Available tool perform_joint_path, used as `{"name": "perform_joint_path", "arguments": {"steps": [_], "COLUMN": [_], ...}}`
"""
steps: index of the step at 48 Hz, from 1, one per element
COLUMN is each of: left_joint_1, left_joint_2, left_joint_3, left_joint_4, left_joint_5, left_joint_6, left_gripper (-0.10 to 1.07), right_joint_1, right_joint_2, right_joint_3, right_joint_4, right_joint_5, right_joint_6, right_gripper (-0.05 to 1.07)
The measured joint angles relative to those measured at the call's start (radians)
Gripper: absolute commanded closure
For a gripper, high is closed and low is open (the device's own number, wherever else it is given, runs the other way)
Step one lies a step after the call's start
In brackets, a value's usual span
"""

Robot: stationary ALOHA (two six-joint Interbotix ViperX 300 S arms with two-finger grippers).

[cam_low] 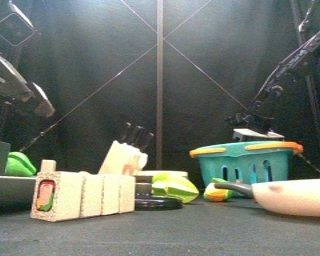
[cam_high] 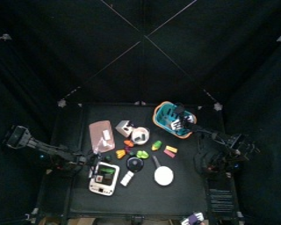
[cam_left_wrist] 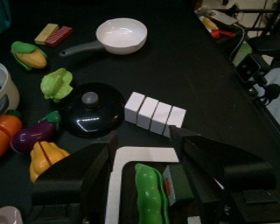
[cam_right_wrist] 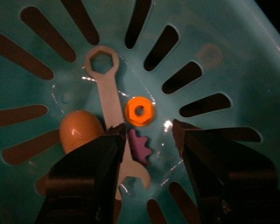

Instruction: Grab egg

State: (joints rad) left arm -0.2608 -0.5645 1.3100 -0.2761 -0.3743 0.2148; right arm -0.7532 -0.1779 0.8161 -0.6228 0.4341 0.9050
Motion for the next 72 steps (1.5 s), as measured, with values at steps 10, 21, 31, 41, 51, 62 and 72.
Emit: {"name": "perform_joint_path", "arguments": {"steps": [10,21,31,41,51,62,72], "left_joint_1": [0.0,0.0,0.0,0.0,0.0,0.0,0.0], "left_joint_2": [0.0,-0.002,0.0,0.0,0.0,0.0,0.0], "left_joint_3": [-0.002,0.002,0.002,0.003,0.006,0.006,0.006], "left_joint_4": [0.0,0.0,0.0,0.0,0.0,0.002,0.0], "left_joint_5": [0.0,0.0,0.0,0.0,0.0,0.0,0.002], "left_joint_6": [0.0,0.0,0.0,0.0,0.0,-0.002,0.0], "left_gripper": [0.1,0.1,0.1,0.1,0.1,0.1,0.1], "right_joint_1": [0.003,0.008,0.028,0.015,-0.023,-0.06,-0.064], "right_joint_2": [-0.011,-0.018,-0.003,0.044,0.077,0.118,0.164], "right_joint_3": [-0.037,-0.1,-0.181,-0.256,-0.27,-0.27,-0.27], "right_joint_4": [0.035,0.137,0.296,0.528,0.63,0.632,0.632], "right_joint_5": [0.018,0.078,0.189,0.278,0.324,0.324,0.311], "right_joint_6": [-0.003,-0.014,-0.173,-0.405,-0.511,-0.517,-0.518], "right_gripper": [0.2,0.2,0.2,0.19,0.19,0.13,0.09]}}
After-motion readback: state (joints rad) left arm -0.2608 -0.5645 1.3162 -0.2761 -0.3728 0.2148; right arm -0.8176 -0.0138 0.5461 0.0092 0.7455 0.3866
